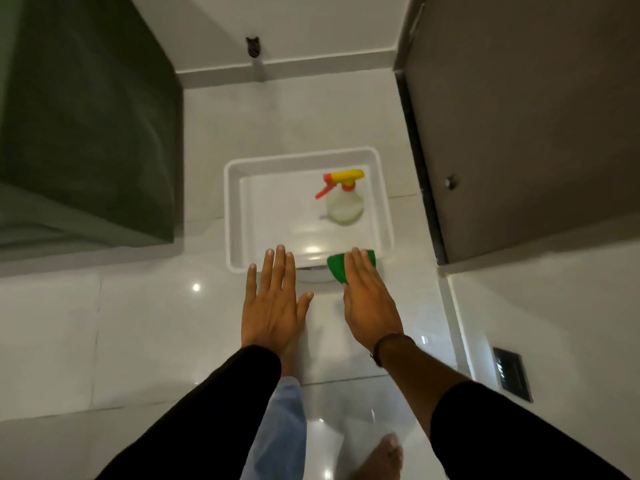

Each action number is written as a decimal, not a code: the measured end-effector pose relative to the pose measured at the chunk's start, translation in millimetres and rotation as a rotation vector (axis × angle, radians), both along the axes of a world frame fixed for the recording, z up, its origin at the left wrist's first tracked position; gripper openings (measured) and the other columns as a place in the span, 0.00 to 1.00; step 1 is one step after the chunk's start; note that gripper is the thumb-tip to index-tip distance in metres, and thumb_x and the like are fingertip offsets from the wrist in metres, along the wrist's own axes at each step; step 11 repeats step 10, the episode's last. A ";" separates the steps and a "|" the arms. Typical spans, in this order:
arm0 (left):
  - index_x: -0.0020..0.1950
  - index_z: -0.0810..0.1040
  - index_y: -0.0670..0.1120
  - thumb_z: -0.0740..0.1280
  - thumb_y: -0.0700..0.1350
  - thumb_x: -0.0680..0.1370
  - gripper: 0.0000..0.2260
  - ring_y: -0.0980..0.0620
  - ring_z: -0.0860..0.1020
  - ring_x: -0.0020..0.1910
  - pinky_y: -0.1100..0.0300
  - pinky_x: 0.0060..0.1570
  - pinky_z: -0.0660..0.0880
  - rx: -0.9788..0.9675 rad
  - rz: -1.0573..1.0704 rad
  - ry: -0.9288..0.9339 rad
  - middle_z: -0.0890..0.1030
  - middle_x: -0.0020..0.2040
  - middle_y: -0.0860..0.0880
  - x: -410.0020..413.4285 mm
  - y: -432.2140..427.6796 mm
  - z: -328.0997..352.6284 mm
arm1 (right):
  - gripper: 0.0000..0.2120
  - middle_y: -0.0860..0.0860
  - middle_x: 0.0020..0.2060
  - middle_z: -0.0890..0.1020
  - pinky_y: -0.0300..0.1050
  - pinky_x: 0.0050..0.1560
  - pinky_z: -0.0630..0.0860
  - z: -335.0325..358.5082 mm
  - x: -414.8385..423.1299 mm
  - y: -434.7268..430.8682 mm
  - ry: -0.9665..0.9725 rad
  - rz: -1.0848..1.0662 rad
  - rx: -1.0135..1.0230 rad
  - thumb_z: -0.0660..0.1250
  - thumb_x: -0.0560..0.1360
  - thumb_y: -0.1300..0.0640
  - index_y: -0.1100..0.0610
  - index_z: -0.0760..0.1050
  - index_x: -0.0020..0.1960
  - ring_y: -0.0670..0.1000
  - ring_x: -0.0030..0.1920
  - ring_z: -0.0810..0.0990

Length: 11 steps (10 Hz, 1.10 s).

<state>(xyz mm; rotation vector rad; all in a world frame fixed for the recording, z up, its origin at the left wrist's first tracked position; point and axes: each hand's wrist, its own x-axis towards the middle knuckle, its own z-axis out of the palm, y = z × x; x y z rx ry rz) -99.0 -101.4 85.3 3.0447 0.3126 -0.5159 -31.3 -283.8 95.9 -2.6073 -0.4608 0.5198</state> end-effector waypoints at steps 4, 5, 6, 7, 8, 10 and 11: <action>0.90 0.51 0.41 0.48 0.65 0.88 0.38 0.39 0.50 0.91 0.37 0.89 0.50 0.014 0.000 0.000 0.51 0.91 0.39 100.6 134.8 -97.4 | 0.29 0.63 0.82 0.60 0.57 0.82 0.60 -122.3 120.9 180.2 -0.087 0.107 -0.190 0.61 0.85 0.64 0.65 0.54 0.82 0.62 0.83 0.56; 0.90 0.48 0.40 0.45 0.65 0.88 0.38 0.40 0.46 0.91 0.38 0.89 0.47 -0.025 -0.012 0.012 0.48 0.91 0.39 103.6 141.7 -114.7 | 0.30 0.63 0.82 0.61 0.59 0.81 0.62 -147.0 129.2 195.1 -0.116 0.112 -0.270 0.61 0.83 0.63 0.65 0.55 0.82 0.63 0.83 0.57; 0.90 0.48 0.39 0.45 0.64 0.87 0.39 0.39 0.46 0.91 0.38 0.90 0.47 -0.042 -0.018 0.005 0.48 0.91 0.38 103.8 144.1 -125.9 | 0.31 0.63 0.82 0.59 0.59 0.82 0.58 -163.0 125.4 199.1 -0.134 0.145 -0.311 0.61 0.84 0.62 0.65 0.52 0.82 0.63 0.83 0.56; 0.89 0.51 0.38 0.44 0.64 0.87 0.39 0.38 0.49 0.90 0.37 0.89 0.49 -0.029 -0.030 -0.004 0.50 0.91 0.37 101.8 145.9 -135.2 | 0.32 0.64 0.83 0.56 0.61 0.82 0.57 -170.9 120.5 200.5 -0.119 0.130 -0.344 0.61 0.85 0.57 0.65 0.50 0.82 0.64 0.83 0.54; 0.89 0.53 0.38 0.45 0.65 0.87 0.39 0.38 0.51 0.90 0.37 0.89 0.51 -0.022 -0.037 -0.017 0.52 0.91 0.37 99.6 144.4 -138.8 | 0.33 0.64 0.83 0.55 0.60 0.82 0.54 -171.1 118.3 199.2 -0.118 0.151 -0.365 0.60 0.85 0.53 0.65 0.50 0.83 0.64 0.83 0.53; 0.89 0.54 0.38 0.46 0.65 0.88 0.38 0.39 0.51 0.90 0.37 0.89 0.52 -0.015 -0.033 -0.060 0.53 0.91 0.38 102.1 143.2 -103.0 | 0.37 0.62 0.84 0.54 0.60 0.82 0.52 -131.0 111.4 190.8 -0.108 0.105 -0.231 0.57 0.83 0.45 0.63 0.48 0.83 0.62 0.84 0.52; 0.89 0.54 0.38 0.46 0.65 0.88 0.38 0.39 0.51 0.90 0.37 0.89 0.52 -0.015 -0.033 -0.060 0.53 0.91 0.38 102.1 143.2 -103.0 | 0.37 0.62 0.84 0.54 0.60 0.82 0.52 -131.0 111.4 190.8 -0.108 0.105 -0.231 0.57 0.83 0.45 0.63 0.48 0.83 0.62 0.84 0.52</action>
